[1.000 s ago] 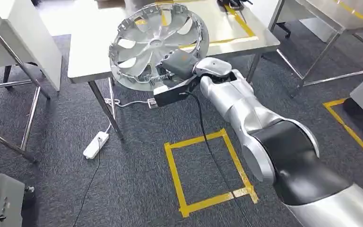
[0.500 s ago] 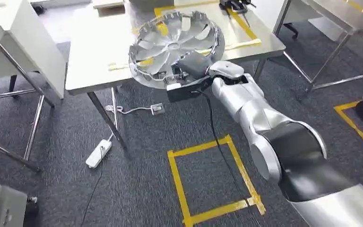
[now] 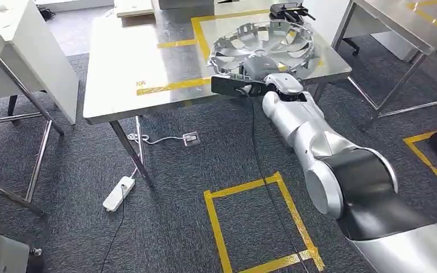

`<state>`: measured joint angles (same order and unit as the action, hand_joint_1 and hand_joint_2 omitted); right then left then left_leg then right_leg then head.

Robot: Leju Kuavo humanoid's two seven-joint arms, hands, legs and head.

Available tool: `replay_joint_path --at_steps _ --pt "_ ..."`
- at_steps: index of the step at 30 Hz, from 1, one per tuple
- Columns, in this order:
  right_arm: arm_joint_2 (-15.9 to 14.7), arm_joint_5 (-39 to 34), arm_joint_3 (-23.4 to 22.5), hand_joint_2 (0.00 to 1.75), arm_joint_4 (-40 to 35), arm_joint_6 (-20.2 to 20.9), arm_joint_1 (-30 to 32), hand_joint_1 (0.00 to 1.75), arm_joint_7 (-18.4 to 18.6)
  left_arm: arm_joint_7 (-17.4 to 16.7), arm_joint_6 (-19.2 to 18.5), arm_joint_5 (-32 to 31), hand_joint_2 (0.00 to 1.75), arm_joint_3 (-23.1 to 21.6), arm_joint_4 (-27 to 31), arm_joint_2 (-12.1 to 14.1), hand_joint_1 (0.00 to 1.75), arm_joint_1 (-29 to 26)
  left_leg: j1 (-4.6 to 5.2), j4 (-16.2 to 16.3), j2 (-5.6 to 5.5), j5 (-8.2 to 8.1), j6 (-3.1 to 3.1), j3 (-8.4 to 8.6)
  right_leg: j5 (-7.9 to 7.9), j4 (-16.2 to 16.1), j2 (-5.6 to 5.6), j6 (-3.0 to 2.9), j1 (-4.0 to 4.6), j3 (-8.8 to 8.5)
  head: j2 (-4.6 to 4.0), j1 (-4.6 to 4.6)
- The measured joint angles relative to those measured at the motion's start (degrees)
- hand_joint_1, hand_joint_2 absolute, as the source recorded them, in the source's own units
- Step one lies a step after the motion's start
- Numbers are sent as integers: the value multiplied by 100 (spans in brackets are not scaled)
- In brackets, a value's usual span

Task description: Take the parts from the cabinet and place them on the table.

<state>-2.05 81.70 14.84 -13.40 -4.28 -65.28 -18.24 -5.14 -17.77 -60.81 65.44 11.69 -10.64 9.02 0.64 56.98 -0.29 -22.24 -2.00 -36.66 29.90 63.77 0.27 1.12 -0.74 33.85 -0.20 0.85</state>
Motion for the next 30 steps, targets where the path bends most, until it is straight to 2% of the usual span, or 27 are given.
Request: replay_joint_path --at_steps 2,4,5,6,7,9,10,11,12,14,15,16,18,19,20,21,22,24,25,26,27,28,29,30 --pt "0 0 0 175 0 0 0 166 0 0 0 0 175 0 0 0 0 0 0 0 0 0 0 0 0 0 0 0 0 0 0 0" --pt "0 0 -9 175 -2 -4 -2 166 92 0 0 0 175 0 0 0 0 4 0 1 0 -10 -13 7 46 153 0 7 1 93 0 0" --pt "-24 4 -30 175 0 -13 12 166 443 2 -2 0 175 0 0 0 0 7 1 3 0 -57 -24 39 282 742 2 27 7 457 0 -2" --pt "-48 11 -37 175 0 -15 41 166 647 9 0 0 175 0 -2 0 0 1 2 9 -1 -99 -28 75 463 1110 1 46 6 713 0 0" --pt "-59 24 -50 175 0 -15 118 166 1589 17 0 -7 175 0 -4 -7 0 -20 -11 68 -5 -286 10 259 65 641 -4 62 -36 785 0 0" --pt "-59 63 -50 175 2 -22 128 166 2129 50 0 -7 175 0 -2 -13 0 -8 -20 136 -5 -428 73 335 -718 -351 -15 122 -90 490 0 2" --pt "-61 116 -50 175 7 -35 128 166 2325 50 0 -9 175 0 -2 -4 0 1 1 218 -12 -491 117 355 -580 -461 -23 73 -61 512 0 -9" --pt "-59 164 -50 175 2 -37 136 166 2465 55 0 -13 175 0 0 -4 0 11 9 193 -8 -529 156 334 -544 -430 -14 0 -54 463 0 -4" --pt "-57 209 -50 175 2 -48 153 166 2593 50 0 -17 175 0 0 -2 0 8 9 189 -1 -557 196 373 -613 -445 -1 -50 -53 447 0 -2" --pt "-37 271 -50 175 2 -55 157 166 2863 48 0 -26 175 0 -2 -2 0 6 5 203 -5 -603 268 419 -584 -438 14 -127 -83 370 0 -7" --pt "-20 317 -50 175 -2 -63 159 166 3112 48 -2 -26 175 0 -2 0 0 10 -6 328 -2 -630 303 382 -554 -444 18 -169 -80 321 0 -4" --pt "13 363 -50 175 -18 -81 158 166 3394 48 -2 -26 175 0 -2 0 0 22 -14 639 4 -711 337 223 -521 -444 19 -199 -81 276 0 -29" --pt "66 426 -50 175 -22 -105 160 166 3961 48 0 -26 175 0 -4 -2 0 22 -33 1495 5 -979 375 -298 -440 -444 29 -214 -70 189 0 -24" --pt "109 444 -50 175 -22 -107 174 166 4194 48 0 -26 175 0 -4 -7 0 17 -32 1808 5 -1099 367 -535 -396 -444 29 -218 -62 138 0 -28" --pt "120 466 -50 175 -22 -107 198 166 4121 46 0 -26 175 0 -7 -9 0 3 -30 1912 3 -1119 354 -690 -345 -444 35 -223 -53 78 0 -22" --pt "157 481 -50 175 -22 -105 226 166 4187 46 0 -26 175 0 -11 -7 0 -9 -20 1753 3 -1004 320 -704 -297 -444 42 -230 -45 16 0 -24" --pt "193 494 -50 175 -22 -103 243 166 4178 46 0 -26 175 0 -13 -7 0 -11 0 1418 1 -770 275 -625 -253 -444 47 -232 -40 -44 0 -24" --pt "258 536 -50 175 -22 -103 251 166 4178 46 0 -26 175 0 -11 -2 0 -9 95 449 9 -79 128 -319 -177 -456 58 -221 -35 -143 0 -26" --pt "276 566 -50 175 -20 -101 269 166 4178 46 -2 -26 175 0 -7 35 0 -9 162 77 -1 115 40 -236 -136 -457 61 -190 -32 -185 0 -24" --pt "291 599 -48 175 -20 -96 283 166 4178 48 0 -26 175 0 -7 35 0 -4 168 83 -33 -51 46 -195 -100 -490 81 -149 -31 -206 0 -20" --pt "302 612 -48 175 -22 -90 291 166 4178 46 0 -26 175 0 -7 28 0 -7 171 44 -35 -12 30 -119 -76 -529 77 -117 -31 -232 0 -28" --pt "315 614 -48 175 -24 -85 295 166 4176 46 0 -26 175 0 -7 26 0 -11 151 -24 -32 28 -2 -84 -161 -439 72 -90 -21 -252 0 -15" --pt "330 614 -48 175 -26 -74 288 166 4176 52 0 -28 175 0 -9 13 0 -10 149 -58 -31 26 -20 2 -150 -464 68 -61 -14 -305 0 -26" --pt "328 616 -48 175 -33 -59 287 166 4174 59 0 -30 175 0 -9 7 0 -7 102 -104 -30 48 -13 82 -80 -379 52 -49 -38 -256 0 -16"
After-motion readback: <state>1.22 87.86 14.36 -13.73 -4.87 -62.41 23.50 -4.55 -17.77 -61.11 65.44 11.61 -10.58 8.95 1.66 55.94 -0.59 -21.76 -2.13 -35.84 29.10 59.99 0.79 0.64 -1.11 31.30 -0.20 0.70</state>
